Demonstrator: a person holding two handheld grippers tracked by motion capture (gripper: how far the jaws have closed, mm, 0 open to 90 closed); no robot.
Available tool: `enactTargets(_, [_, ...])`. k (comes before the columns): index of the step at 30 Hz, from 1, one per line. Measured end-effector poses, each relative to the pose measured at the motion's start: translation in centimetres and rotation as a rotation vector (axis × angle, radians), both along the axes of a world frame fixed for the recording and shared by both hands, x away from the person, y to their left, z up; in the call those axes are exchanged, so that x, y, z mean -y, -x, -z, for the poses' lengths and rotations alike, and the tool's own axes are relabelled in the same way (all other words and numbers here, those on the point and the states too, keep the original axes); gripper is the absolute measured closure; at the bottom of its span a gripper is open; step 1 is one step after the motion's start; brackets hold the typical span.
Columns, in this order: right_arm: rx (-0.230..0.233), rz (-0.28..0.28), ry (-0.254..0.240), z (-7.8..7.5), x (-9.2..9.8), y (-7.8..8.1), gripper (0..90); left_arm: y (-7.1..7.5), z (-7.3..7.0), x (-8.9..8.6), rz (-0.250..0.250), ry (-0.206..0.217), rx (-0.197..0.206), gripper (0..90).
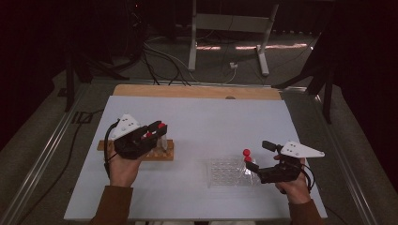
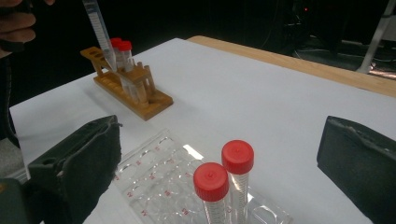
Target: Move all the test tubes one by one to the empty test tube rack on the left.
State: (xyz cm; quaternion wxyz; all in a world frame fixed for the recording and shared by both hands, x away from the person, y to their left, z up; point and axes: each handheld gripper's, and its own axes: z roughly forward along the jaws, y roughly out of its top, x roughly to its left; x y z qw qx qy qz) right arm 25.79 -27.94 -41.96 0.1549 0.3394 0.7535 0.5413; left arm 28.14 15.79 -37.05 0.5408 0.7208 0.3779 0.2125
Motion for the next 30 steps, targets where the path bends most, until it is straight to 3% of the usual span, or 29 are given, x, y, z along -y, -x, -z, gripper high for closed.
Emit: enactTargets(30, [0.000, 0.007, -0.004, 0.0, 0.2, 0.0, 0.0, -0.3, 0.1, -3.7, -0.147, -0.056, 0.019, 70.8])
